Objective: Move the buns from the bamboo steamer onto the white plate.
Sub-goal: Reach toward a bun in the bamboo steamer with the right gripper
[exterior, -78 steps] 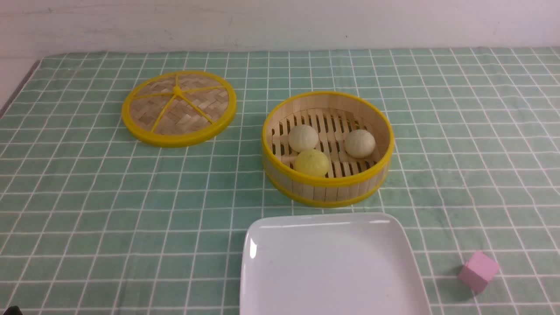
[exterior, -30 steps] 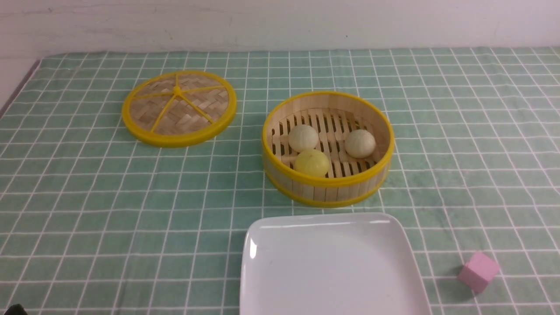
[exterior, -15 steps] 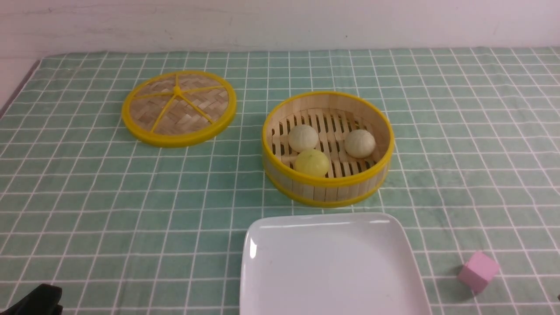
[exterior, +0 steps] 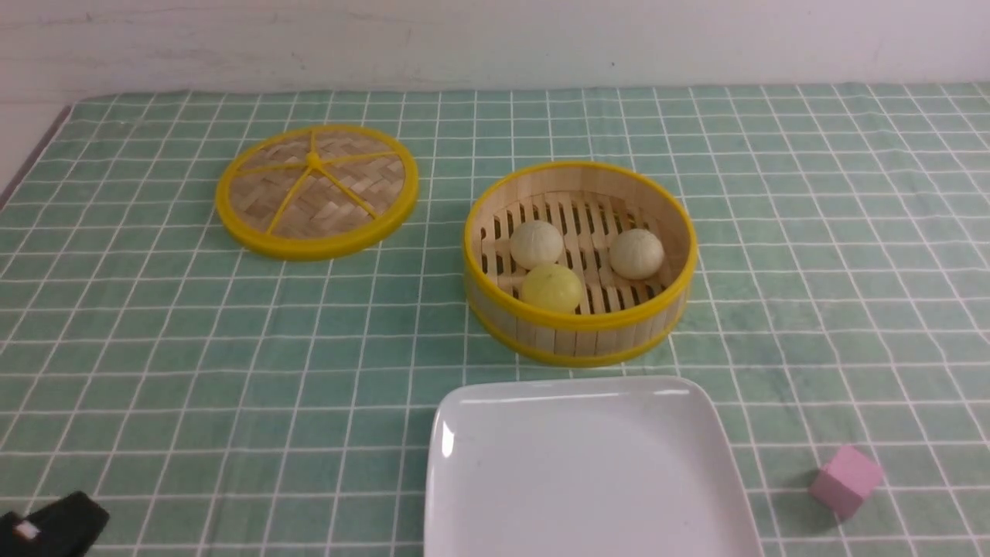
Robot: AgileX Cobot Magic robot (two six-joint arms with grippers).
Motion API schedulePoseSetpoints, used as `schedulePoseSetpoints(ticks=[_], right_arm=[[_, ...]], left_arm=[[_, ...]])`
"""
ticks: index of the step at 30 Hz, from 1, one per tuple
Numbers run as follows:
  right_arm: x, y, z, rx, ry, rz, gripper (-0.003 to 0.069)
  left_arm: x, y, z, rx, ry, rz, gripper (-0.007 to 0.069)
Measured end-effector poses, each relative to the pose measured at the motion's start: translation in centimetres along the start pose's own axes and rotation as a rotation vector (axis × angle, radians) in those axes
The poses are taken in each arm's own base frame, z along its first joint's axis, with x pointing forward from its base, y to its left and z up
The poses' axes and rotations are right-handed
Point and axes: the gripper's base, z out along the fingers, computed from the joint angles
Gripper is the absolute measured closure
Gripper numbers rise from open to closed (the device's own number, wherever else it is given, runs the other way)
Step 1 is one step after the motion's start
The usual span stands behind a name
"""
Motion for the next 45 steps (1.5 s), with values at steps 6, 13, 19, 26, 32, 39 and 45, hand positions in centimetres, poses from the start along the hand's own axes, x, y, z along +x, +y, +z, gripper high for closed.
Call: schedulePoseSetpoints(ticks=[6,13,19,26,32,39,45], right_arm=[[-1.7,0.8,3.9,0.127,0.433,-0.034,0.0658],[-1.8,3.6,9.7,-0.177,0.819,-0.073,0.0656],[-1.8,7.4,16.4,-0.330,0.997,-0.207,0.0655],[-5.2,10.7,22.2,-0.199,0.933,-0.414,0.0647],[-9.7,12.2,28.5,-0.009,0.757,-0.520,0.0588],[-10.2,11.8,35.4,0.081,0.687,-0.598,0.0404],[-8.5,10.8,38.8,0.082,0.664,-0.599,0.0305]], left_arm=[[-1.2,-1.0,2.7,-0.199,0.326,0.072,0.0623],[-2.6,-2.4,6.5,-0.172,0.545,0.192,0.0623],[-2.5,-2.4,8.9,-0.134,0.676,0.213,0.0619],[-2.5,-2.2,9.4,-0.143,0.682,0.211,0.0602],[-2.6,-2.3,9.5,-0.142,0.667,0.211,0.0585],[-2.7,-2.3,9.6,-0.142,0.651,0.213,0.0568],[-2.8,-2.3,9.6,-0.142,0.645,0.213,0.0555]])
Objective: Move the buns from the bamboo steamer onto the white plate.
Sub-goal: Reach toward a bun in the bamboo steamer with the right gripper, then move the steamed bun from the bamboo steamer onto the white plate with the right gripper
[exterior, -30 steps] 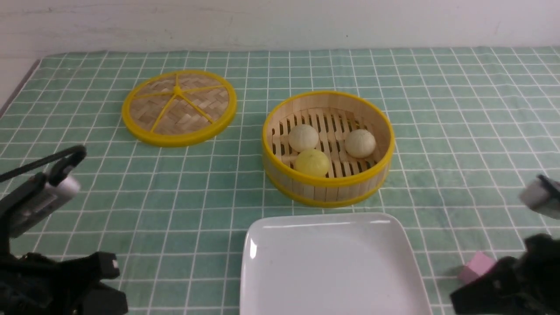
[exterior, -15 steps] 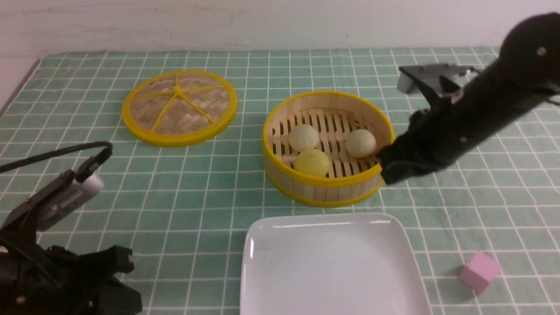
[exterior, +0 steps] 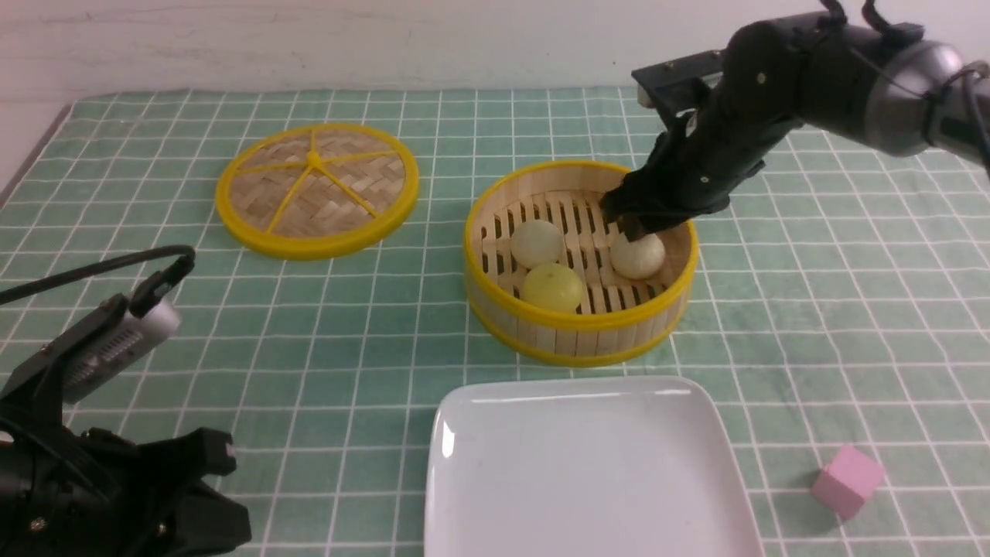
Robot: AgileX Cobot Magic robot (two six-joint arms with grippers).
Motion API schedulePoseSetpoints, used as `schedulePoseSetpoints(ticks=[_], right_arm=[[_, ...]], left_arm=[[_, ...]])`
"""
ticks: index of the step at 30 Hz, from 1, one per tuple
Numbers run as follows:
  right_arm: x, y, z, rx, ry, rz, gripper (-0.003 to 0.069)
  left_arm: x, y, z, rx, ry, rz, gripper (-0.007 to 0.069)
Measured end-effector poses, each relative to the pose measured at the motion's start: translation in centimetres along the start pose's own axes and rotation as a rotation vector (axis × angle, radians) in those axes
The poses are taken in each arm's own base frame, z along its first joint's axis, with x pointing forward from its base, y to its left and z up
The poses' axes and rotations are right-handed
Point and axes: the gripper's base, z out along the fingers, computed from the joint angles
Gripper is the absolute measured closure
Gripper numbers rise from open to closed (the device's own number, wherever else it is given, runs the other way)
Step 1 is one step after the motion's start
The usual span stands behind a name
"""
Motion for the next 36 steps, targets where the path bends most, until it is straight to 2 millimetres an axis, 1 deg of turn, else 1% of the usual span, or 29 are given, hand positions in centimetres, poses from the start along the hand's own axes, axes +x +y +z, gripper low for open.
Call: schedulePoseSetpoints(ticks=[2,3,4,5,6,7,8,9,10,12,13,14,16,18,19,20,21,22,23,25,26,27,28,32,34,35,36], right_arm=[[0.2,-0.1,0.8,0.001,0.012,0.001,0.0320],[0.4,-0.1,1.3,0.001,0.019,0.002,0.0344],[0.4,-0.1,1.3,0.001,0.020,0.002,0.0350],[0.5,-0.1,1.6,0.002,0.021,0.003,0.0426],[0.5,-0.1,1.6,0.002,0.021,0.003,0.0436],[0.4,-0.1,1.5,0.001,0.018,0.003,0.0529],[0.4,-0.1,1.3,-0.001,0.019,0.005,0.0576],[0.3,-0.1,1.2,-0.003,0.017,0.006,0.0596],[0.2,0.1,0.1,-0.007,0.021,0.006,0.0636],[0.1,0.2,-0.7,-0.008,0.026,0.004,0.0636],[0.1,0.5,-2.8,-0.014,0.046,-0.011,0.0636],[0.1,0.5,-3.1,-0.016,0.049,-0.010,0.0636],[0.6,1.7,-8.3,-0.062,0.087,-0.037,0.0636],[2.0,3.2,-11.7,-0.124,0.107,-0.050,0.0636],[2.1,3.2,-11.7,-0.124,0.109,-0.051,0.0636],[3.7,4.7,-13.4,-0.178,0.118,-0.056,0.0636],[5.0,5.7,-13.8,-0.207,0.126,-0.061,0.0636],[6.6,6.8,-13.7,-0.230,0.137,-0.071,0.0636],[7.6,7.4,-13.4,-0.241,0.145,-0.079,0.0636],[10.3,8.5,-12.3,-0.248,0.175,-0.100,0.0636],[10.4,8.6,-12.1,-0.247,0.168,-0.100,0.0636],[11.3,8.8,-11.5,-0.243,0.174,-0.105,0.0636],[13.1,8.8,-10.2,-0.228,0.191,-0.110,0.0636],[15.1,8.2,-7.7,-0.190,0.155,-0.083,0.0624],[16.1,7.8,-6.4,-0.171,0.138,-0.069,0.0605],[16.5,7.7,-5.8,-0.162,0.133,-0.064,0.0588],[16.9,7.5,-5.3,-0.155,0.128,-0.061,0.0557]], left_arm=[[0.0,0.0,0.0,0.000,0.000,0.000,0.0552],[0.0,0.0,0.0,0.000,-0.001,0.000,0.0552],[0.0,0.0,0.0,0.000,-0.001,0.000,0.0552],[0.0,0.0,0.0,0.000,-0.002,0.000,0.0550],[0.0,0.0,0.0,0.000,-0.002,0.000,0.0550],[0.0,0.0,0.0,-0.001,-0.005,0.000,0.0549],[-0.1,0.0,0.0,0.000,-0.008,-0.001,0.0549],[-0.1,0.0,0.0,0.000,-0.008,-0.001,0.0549],[-0.1,0.0,0.0,0.000,-0.011,-0.001,0.0549],[-0.1,0.0,0.0,0.000,-0.014,-0.001,0.0547],[-0.1,0.0,0.0,0.000,-0.016,-0.002,0.0545],[-0.1,0.0,0.0,0.000,-0.016,-0.002,0.0545],[-0.1,0.0,0.0,0.000,-0.016,-0.002,0.0538],[-0.1,0.0,0.0,0.000,-0.016,-0.002,0.0538],[-0.1,0.0,0.0,0.000,-0.016,-0.002,0.0538],[-0.1,0.0,0.0,0.000,-0.016,-0.002,0.0536],[-0.1,0.0,0.0,0.000,-0.016,-0.002,0.0534],[-0.1,0.0,0.0,0.000,-0.016,-0.002,0.0533],[-0.2,0.0,0.0,0.000,-0.017,-0.002,0.0531],[-0.2,0.0,0.0,0.000,-0.019,-0.002,0.0529],[-0.2,0.0,0.0,0.000,-0.020,-0.002,0.0529],[-0.2,0.0,0.0,0.000,-0.021,-0.002,0.0528],[-0.2,0.0,0.0,0.000,-0.022,-0.002,0.0526],[-0.2,0.0,0.0,-0.001,-0.025,-0.002,0.0521],[-0.2,0.0,0.0,-0.001,-0.027,-0.002,0.0519],[-0.2,0.0,0.0,-0.001,-0.027,-0.002,0.0518],[-0.2,0.0,0.0,-0.001,-0.027,-0.002,0.0517]])
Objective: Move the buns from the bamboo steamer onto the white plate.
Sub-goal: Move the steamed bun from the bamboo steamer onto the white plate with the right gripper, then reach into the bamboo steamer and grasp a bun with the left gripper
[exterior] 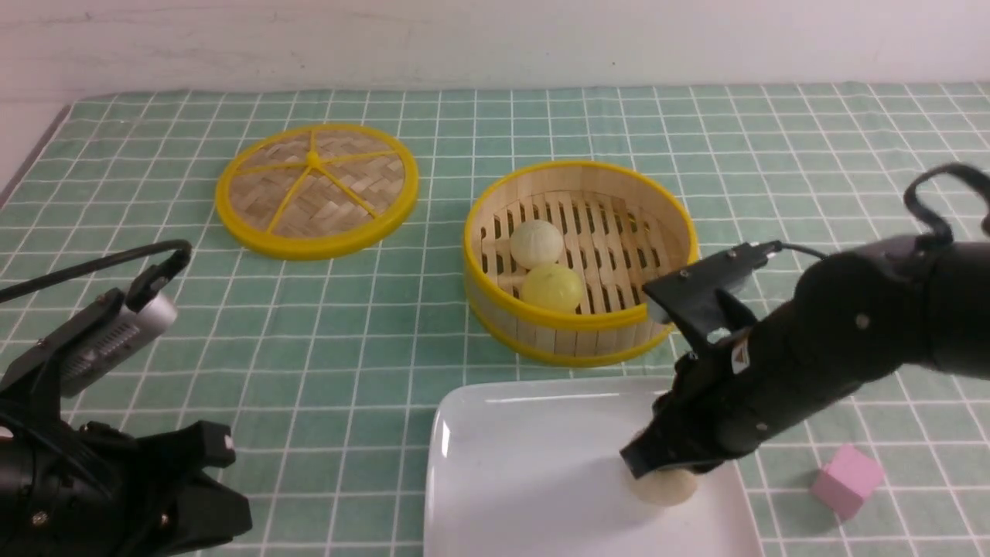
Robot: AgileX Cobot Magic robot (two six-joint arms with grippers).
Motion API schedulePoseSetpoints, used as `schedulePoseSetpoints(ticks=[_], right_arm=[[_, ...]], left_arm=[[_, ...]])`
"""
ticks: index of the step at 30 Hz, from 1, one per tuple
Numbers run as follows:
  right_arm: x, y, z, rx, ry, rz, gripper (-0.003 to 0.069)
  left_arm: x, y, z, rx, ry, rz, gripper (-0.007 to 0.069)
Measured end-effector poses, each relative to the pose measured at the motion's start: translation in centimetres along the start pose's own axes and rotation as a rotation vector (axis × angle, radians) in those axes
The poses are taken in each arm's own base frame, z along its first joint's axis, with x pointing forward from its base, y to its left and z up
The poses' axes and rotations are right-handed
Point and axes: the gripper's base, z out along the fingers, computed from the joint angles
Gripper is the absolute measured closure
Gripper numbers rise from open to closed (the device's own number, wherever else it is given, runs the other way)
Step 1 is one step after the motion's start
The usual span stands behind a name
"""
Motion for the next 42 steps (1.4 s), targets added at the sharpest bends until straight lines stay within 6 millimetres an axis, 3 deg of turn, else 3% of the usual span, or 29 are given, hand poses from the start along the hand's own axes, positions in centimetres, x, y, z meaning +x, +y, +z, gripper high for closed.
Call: schedulePoseSetpoints(ticks=[5,6,8,10,12,13,15,18,19,22,24,28,34,37,41,42], right_arm=[[0.0,-0.1,0.1,0.005,-0.027,0.003,0.0333],[0.0,-0.1,0.0,0.005,-0.028,0.003,0.0323],[-0.5,0.2,-1.2,-0.002,-0.035,-0.014,0.0216],[-0.9,0.6,-2.9,-0.008,-0.045,-0.036,0.0163],[-1.5,1.0,-5.6,-0.007,-0.072,-0.078,0.0146],[-1.5,1.0,-5.9,-0.006,-0.075,-0.080,0.0148],[-1.6,1.2,-8.8,0.013,-0.107,-0.115,0.0181],[0.0,1.0,-13.6,0.085,-0.113,-0.148,0.0351],[0.1,1.0,-13.9,0.090,-0.113,-0.153,0.0364],[2.8,0.3,-17.5,0.168,-0.120,-0.146,0.0599],[4.5,0.0,-18.5,0.190,-0.120,-0.133,0.0662],[8.2,-0.7,-18.8,0.211,-0.118,-0.130,0.0673],[12.5,-1.6,-17.3,0.213,-0.136,-0.138,0.0673],[13.6,-1.8,-16.7,0.206,-0.175,-0.144,0.0671],[13.7,-1.9,-16.6,0.202,-0.222,-0.151,0.0669],[13.7,-1.9,-16.6,0.201,-0.224,-0.151,0.0669]], left_arm=[[0.0,0.0,0.0,0.000,-0.003,0.000,0.0511],[0.0,0.0,0.0,0.000,-0.003,0.000,0.0510],[0.0,0.0,0.0,0.000,-0.003,0.000,0.0507],[0.0,0.0,0.0,0.000,-0.003,0.000,0.0506],[0.0,0.0,0.0,0.000,-0.003,0.000,0.0502],[0.0,0.0,0.0,0.000,-0.004,0.000,0.0502],[-0.1,0.0,0.0,-0.001,-0.007,0.000,0.0499],[-0.2,0.0,0.0,-0.002,-0.019,0.003,0.0498],[-0.2,0.0,0.0,-0.002,-0.019,0.003,0.0498],[-0.3,0.0,0.0,-0.007,-0.026,0.031,0.0520],[-0.6,-0.1,-0.4,-0.019,-0.032,0.059,0.0561],[-2.0,-1.2,-1.7,-0.030,-0.046,0.109,0.0620],[-5.2,-4.5,-3.4,0.025,-0.035,0.163,0.0623],[-6.4,-7.3,-2.2,0.061,0.012,0.220,0.0623],[-7.3,-12.1,1.6,0.066,0.087,0.304,0.0619],[-7.4,-12.3,1.4,0.071,0.077,0.300,0.0619]])
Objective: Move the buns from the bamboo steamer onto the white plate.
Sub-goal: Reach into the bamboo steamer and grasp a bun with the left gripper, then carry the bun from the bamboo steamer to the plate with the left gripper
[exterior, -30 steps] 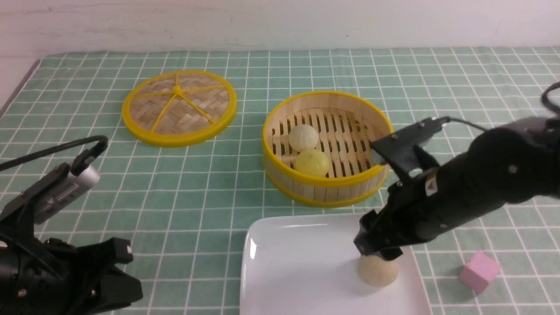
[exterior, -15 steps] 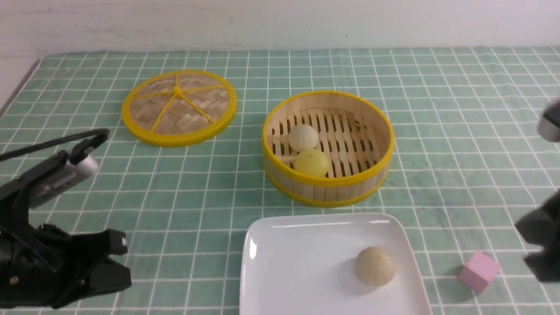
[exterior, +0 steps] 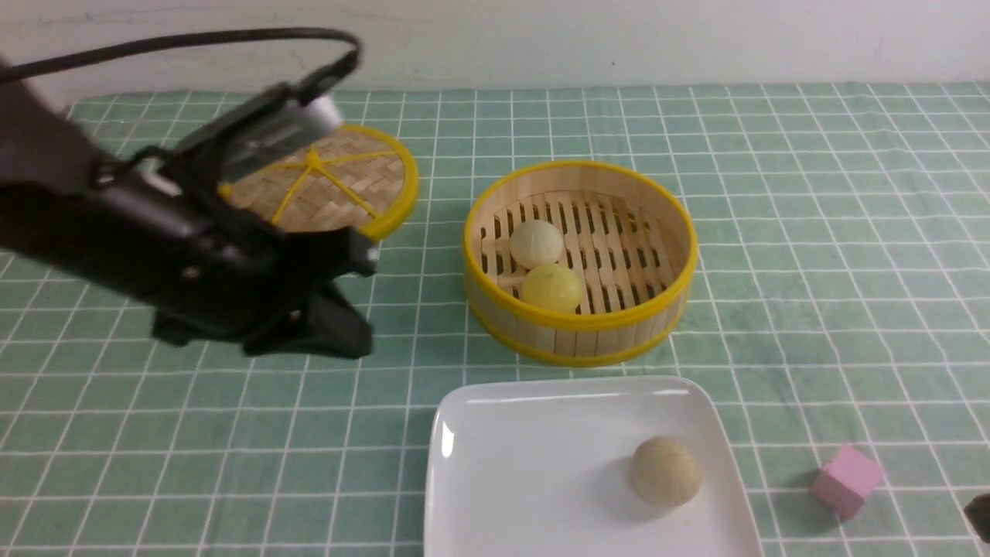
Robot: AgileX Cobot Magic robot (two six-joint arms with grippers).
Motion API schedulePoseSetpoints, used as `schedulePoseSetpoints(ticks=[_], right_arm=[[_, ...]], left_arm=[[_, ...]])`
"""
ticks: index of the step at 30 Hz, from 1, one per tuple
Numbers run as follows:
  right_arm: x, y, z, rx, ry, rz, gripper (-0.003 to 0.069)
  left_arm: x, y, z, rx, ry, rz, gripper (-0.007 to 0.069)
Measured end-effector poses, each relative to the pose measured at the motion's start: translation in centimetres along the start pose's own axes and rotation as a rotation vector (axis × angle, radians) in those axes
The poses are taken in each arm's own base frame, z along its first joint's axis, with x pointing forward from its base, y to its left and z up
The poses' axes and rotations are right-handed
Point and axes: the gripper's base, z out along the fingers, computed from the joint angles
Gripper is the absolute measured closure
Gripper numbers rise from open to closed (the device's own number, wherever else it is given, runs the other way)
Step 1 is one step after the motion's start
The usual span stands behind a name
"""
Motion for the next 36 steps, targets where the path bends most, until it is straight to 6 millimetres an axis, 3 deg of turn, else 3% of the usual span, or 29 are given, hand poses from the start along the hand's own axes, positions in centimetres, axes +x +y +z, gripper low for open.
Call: schedulePoseSetpoints(ticks=[1,4,5,6,7,9,11,14,19,25,29,30,31,33,36], right_arm=[[0.0,0.0,0.0,-0.001,-0.012,0.000,0.0667],[0.0,0.0,0.0,-0.001,-0.014,0.000,0.0666],[0.0,0.0,0.0,-0.001,-0.014,0.000,0.0666],[0.0,0.0,0.1,-0.001,-0.013,0.000,0.0664],[0.0,0.0,0.1,-0.001,-0.013,0.000,0.0664],[0.0,0.0,0.1,-0.001,-0.013,0.000,0.0661],[0.0,0.0,0.1,-0.001,-0.013,0.000,0.0659],[0.0,0.0,0.1,-0.001,-0.013,0.000,0.0657],[0.0,0.0,0.1,-0.001,-0.013,0.000,0.0654],[0.0,0.0,0.1,-0.001,-0.013,0.000,0.0654],[0.0,0.0,0.1,-0.001,-0.013,0.000,0.0654],[0.0,0.0,0.1,-0.001,-0.013,0.000,0.0653],[0.0,0.0,0.1,-0.001,-0.013,0.000,0.0653],[0.0,0.0,0.1,-0.001,-0.013,0.000,0.0650],[0.0,0.0,0.1,-0.001,-0.013,0.000,0.0646]], left_arm=[[-1.3,-2.1,2.5,-0.025,0.032,0.049,0.0601],[-3.4,-5.0,5.3,-0.064,0.036,0.084,0.0552],[-3.4,-5.0,5.8,-0.072,0.047,0.091,0.0552],[-4.6,-6.7,7.9,-0.095,0.043,0.093,0.0497],[-5.3,-7.4,8.4,-0.102,0.028,0.096,0.0479],[-6.6,-8.9,11.2,-0.138,0.029,0.119,0.0397],[-7.3,-9.6,11.9,-0.150,0.018,0.141,0.0363],[-8.8,-10.5,14.9,-0.196,0.026,0.193,0.0278],[-10.2,-10.2,17.6,-0.263,0.021,0.231,0.0247],[-10.1,-9.0,20.1,-0.307,0.047,0.241,0.0257],[-9.9,-8.4,21.5,-0.317,0.062,0.240,0.0391],[-10.0,-8.4,21.5,-0.316,0.061,0.240,0.0450],[-10.0,-8.4,21.5,-0.315,0.059,0.241,0.0463],[-10.3,-8.9,20.6,-0.310,0.050,0.245,0.0581],[-10.7,-9.9,18.3,-0.300,0.033,0.257,0.0602]])
